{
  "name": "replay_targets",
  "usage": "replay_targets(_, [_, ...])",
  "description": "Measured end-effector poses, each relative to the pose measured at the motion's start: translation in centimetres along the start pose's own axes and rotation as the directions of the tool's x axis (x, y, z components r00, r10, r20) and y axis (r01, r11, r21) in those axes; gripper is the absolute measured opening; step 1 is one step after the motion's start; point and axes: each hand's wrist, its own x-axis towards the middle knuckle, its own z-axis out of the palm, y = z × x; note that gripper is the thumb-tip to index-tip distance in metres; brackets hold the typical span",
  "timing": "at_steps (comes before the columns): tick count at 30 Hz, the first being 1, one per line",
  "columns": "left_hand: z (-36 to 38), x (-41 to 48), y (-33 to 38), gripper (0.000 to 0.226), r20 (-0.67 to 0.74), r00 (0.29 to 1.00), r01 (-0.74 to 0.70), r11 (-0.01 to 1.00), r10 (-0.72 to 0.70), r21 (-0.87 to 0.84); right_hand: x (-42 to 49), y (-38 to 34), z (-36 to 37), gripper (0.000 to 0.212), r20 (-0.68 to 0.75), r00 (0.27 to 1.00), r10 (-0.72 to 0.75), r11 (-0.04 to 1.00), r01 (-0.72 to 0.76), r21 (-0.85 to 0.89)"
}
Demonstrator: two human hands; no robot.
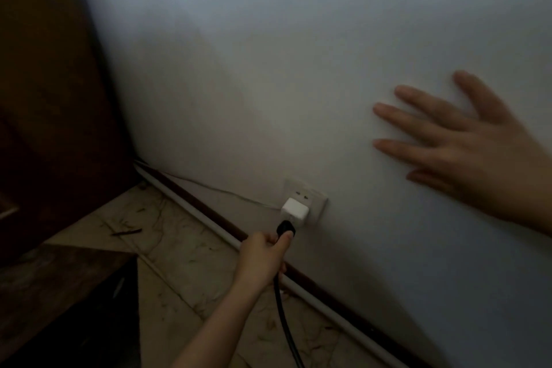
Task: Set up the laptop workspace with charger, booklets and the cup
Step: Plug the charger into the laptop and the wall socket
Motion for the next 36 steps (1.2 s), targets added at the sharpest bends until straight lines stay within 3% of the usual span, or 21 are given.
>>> replay_targets(29, [1.0,3.4,-1.7,0.026,-0.07,0.993,-0.092,0.996,0.093,0.018,0.1,-0.4,-0.3,0.049,-0.069,0.998,-0.011,1.0,0.01,-0.025])
replay_targets(36, [1.8,2.8,-1.5,0.029,-0.15,0.985,-0.086,0.996,0.086,0.01,0.4,-0.9,-1.0,0.061,-0.023,0.999,0.029,1.0,-0.029,0.012])
